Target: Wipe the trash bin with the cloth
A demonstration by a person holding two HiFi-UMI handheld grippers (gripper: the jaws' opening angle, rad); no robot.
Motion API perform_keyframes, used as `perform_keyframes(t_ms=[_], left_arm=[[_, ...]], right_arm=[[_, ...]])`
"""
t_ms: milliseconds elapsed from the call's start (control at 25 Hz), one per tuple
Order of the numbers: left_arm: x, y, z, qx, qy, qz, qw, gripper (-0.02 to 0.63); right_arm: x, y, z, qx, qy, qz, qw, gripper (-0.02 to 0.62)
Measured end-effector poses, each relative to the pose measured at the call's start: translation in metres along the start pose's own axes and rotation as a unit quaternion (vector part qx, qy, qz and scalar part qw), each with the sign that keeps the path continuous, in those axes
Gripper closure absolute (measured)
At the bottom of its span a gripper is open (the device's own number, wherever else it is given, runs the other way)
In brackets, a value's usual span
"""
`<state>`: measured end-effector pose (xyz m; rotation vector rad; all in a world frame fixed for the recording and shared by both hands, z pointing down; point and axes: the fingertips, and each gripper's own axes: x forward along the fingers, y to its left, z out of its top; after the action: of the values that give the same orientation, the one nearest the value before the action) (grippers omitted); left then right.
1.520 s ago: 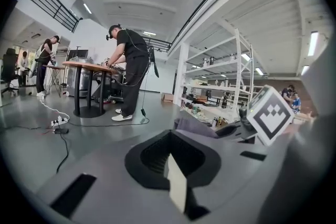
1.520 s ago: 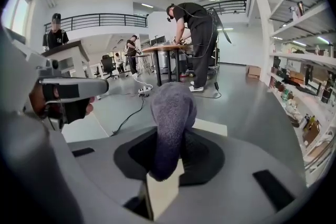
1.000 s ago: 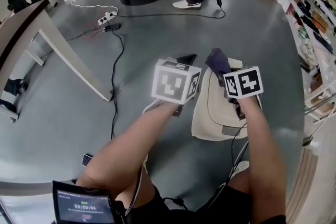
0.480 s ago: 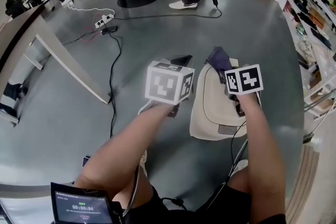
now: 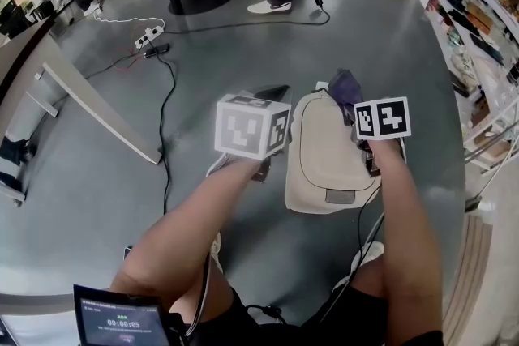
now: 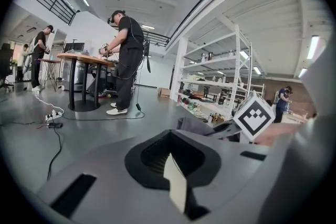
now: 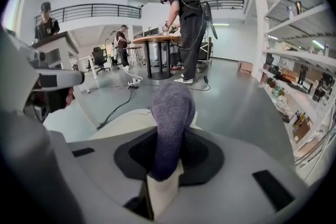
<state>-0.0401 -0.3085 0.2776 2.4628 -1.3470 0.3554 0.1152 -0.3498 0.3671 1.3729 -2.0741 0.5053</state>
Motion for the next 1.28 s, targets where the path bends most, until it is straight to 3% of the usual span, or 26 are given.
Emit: perform_keyframes(t_ms=[120,680,920,1080,1280], left_arm=[[-0.001,0.000,-0.003,0.002,0.006,-0.007,1.0000,0.609],[0.007,0.000,-0.011,0.008,0.014,-0.009,0.9998,0.609],[0.001,-0.001,-0.008,-0.006,0.012,-0.014,0.9998,0.609],[0.001,-0.005,-0.005,-0.011,0.012,-0.013,0.9998,0.609],[-0.001,-0.006,-0.007,-0.028,0.013,-0.008,0.9995,0.609]], right_arm=[[0.002,-0.002,0.000,0.025,-0.006,-0.002,1.000,0.505],[-0.010,-0.045,-0.019,0.030,0.007,-0.061,0.998,0.505],[-0.019,-0.041,-0.010,0.002,-0.003,-0.084,0.996,0.505],[-0.032,0.001,0.021,-0.018,-0.043,-0.039,0.998,0.505],[-0.030,0.064,0.027,-0.053,-0.041,0.040,0.997,0.505]])
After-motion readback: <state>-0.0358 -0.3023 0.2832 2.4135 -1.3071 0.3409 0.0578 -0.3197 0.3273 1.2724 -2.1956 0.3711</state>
